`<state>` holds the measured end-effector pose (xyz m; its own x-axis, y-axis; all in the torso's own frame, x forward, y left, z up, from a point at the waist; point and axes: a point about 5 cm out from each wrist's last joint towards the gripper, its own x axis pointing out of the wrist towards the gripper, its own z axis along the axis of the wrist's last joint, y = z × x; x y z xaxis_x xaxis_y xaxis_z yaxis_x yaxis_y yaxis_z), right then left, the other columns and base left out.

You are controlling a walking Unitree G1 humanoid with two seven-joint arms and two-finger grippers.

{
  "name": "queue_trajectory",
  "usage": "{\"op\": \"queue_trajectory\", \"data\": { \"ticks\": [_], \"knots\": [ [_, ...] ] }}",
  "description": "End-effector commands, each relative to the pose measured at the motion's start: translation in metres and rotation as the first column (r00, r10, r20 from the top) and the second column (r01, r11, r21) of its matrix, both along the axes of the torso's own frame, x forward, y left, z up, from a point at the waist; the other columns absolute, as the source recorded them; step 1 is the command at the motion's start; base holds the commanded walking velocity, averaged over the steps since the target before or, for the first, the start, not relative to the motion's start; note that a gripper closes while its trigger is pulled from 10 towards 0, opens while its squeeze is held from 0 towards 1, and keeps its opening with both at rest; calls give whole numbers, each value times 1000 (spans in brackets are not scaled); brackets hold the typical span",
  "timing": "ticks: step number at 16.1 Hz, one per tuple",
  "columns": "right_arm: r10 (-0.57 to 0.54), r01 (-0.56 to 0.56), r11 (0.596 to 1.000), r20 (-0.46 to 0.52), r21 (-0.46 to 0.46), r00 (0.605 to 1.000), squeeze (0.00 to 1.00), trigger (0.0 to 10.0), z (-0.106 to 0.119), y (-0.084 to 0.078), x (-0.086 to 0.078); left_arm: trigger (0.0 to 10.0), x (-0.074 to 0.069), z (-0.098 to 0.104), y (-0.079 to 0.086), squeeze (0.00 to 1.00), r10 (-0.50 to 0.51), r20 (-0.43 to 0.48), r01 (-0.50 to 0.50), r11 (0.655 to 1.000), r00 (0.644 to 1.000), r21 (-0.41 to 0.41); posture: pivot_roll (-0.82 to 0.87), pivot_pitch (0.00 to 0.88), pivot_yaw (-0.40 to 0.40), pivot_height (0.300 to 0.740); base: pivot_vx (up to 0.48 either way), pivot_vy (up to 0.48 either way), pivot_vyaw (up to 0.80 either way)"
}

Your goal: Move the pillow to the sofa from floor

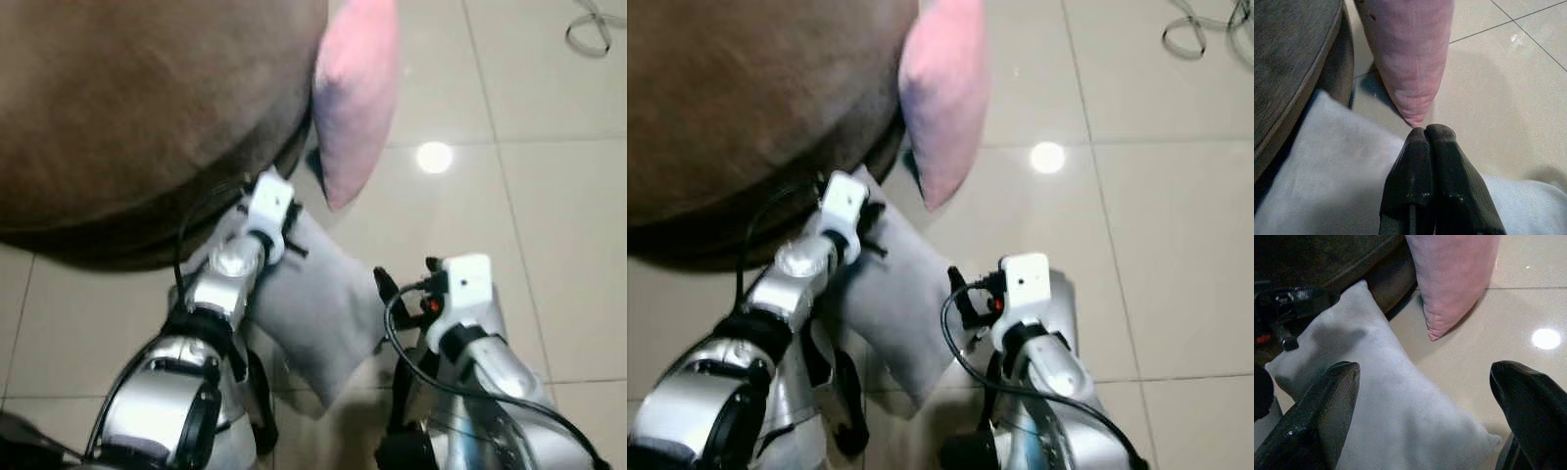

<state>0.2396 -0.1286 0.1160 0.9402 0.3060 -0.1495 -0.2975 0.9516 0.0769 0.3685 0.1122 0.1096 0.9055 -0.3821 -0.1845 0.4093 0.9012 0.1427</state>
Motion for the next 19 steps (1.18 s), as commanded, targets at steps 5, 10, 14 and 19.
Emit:
{"op": "queue_trajectory", "data": {
  "ticks": [5,10,14,19],
  "knots": [
    [2,-2,1000,-2,-25,1000,0,10000,-13,-1,19,10000,-19,-25,5,0,45,-49,-46,999,998,-8,77,310,-37,540,0,0,0],
    [21,-20,999,24,-39,1000,0,10000,-13,-1,30,10000,-24,-27,4,0,69,-49,-69,998,996,-6,87,314,-61,595,0,0,0],
    [14,-12,998,28,-59,1000,0,10000,-16,-7,32,10000,-28,-35,4,0,77,-75,-75,997,994,25,77,302,-72,630,0,0,0],
    [6,-4,996,20,-87,1000,0,10000,-21,-12,35,10000,-34,-45,10,0,104,-96,-99,993,990,62,85,291,-85,690,0,0,0]
  ]
}}
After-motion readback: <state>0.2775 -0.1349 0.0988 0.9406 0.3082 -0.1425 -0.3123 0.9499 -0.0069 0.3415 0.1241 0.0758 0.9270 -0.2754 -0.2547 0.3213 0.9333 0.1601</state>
